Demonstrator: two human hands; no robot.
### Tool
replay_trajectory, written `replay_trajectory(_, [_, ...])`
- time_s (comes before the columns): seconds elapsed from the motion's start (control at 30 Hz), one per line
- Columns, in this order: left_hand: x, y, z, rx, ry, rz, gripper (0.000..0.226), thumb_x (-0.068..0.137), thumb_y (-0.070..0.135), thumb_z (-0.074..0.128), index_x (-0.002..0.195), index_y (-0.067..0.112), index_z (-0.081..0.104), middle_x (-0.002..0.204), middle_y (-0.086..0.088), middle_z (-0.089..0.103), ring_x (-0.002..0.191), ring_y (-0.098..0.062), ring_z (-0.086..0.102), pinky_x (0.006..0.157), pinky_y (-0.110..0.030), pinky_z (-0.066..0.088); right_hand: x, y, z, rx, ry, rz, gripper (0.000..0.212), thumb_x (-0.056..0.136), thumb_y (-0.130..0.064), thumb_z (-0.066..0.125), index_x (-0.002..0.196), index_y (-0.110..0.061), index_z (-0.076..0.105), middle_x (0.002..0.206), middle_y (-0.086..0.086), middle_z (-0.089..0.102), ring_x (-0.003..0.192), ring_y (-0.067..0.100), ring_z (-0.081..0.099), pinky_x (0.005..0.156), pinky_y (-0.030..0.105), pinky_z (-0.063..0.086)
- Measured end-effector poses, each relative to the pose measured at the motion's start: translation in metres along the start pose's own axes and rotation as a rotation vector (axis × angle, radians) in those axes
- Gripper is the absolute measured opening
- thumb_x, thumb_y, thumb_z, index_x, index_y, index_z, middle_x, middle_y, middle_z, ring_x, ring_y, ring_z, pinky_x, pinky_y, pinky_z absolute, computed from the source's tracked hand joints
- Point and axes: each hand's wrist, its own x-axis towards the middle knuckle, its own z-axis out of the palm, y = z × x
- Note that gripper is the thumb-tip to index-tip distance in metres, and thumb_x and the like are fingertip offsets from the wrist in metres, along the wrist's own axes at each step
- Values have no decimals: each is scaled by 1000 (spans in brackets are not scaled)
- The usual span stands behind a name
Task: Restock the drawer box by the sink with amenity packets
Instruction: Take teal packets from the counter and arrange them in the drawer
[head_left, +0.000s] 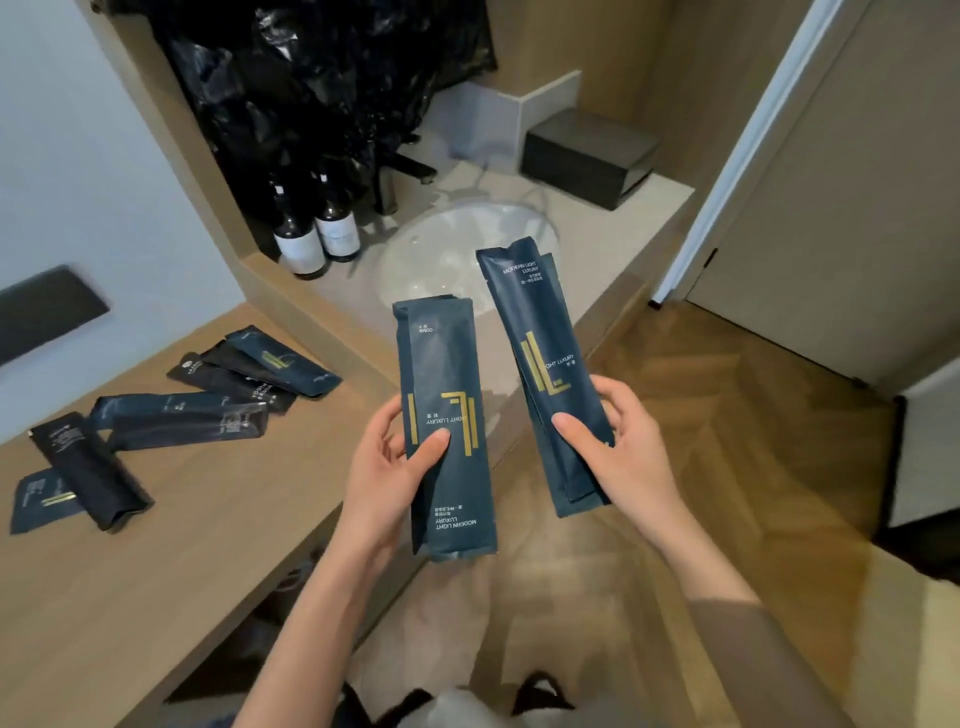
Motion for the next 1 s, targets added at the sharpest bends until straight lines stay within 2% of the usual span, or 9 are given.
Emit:
replay_trajectory(0.07, [5,-9,39,0,-16,-3,49,84,6,67,128,18,50,104,-3,74,91,-17,71,79,-35,54,7,6,-40,-12,29,9,34,85,-17,70,113,-30,54,106,-12,70,92,-2,67,74,15,54])
replay_trajectory(0.2, [20,-16,105,31,-94,-18,45,85,8,66,126,20,51,103,-2,75,86,-14,72,68,-24,57,26,14,-105,-26,93,29,38,85,-21,70,119,-28,53,107,-13,69,93,-2,67,72,15,54])
replay_trajectory(0.4, [75,-15,186,53,-159,-23,40,86,8,65,121,23,53,106,-7,73,87,-17,71,68,-26,57,84,30,-175,-39,156,50,39,86,-23,69,120,-30,52,108,-16,68,97,1,66,82,24,54])
replay_trajectory(0.5, [115,-13,221,51,-166,-3,40,86,8,65,121,23,53,106,-8,73,91,-20,70,74,-31,57,127,40,-202,-61,168,49,39,86,-24,69,119,-30,51,108,-17,65,96,-1,64,77,17,53])
replay_trajectory(0.6, [163,-12,256,32,-148,14,41,87,6,64,123,22,53,104,-7,73,88,-18,71,72,-27,57,181,50,-228,-77,171,39,37,86,-22,68,118,-30,49,103,-22,62,90,-7,63,68,7,51])
replay_trajectory(0.73, [235,-5,306,12,-114,36,44,87,3,63,126,19,51,103,-6,73,85,-16,71,71,-27,57,263,50,-264,-114,182,24,37,86,-26,68,117,-32,47,101,-26,58,91,-3,61,63,8,50])
replay_trajectory(0.83, [282,3,344,-1,-92,45,45,87,3,63,128,17,50,106,-8,72,90,-20,70,77,-32,57,319,48,-292,-126,166,9,36,87,-26,67,116,-32,48,109,-16,62,98,3,62,66,12,52])
replay_trajectory(0.9, [310,7,367,-16,-85,47,45,87,3,63,128,16,50,108,-10,72,92,-22,70,76,-30,58,354,50,-308,-125,157,-1,38,88,-26,66,121,-26,49,115,-7,63,102,8,62,67,9,53])
replay_trajectory(1.0, [348,15,398,-10,-66,37,46,87,6,64,130,15,49,110,-10,71,95,-23,69,74,-28,57,401,51,-323,-123,144,13,39,88,-26,66,123,-23,49,117,-4,63,104,11,62,65,9,52])
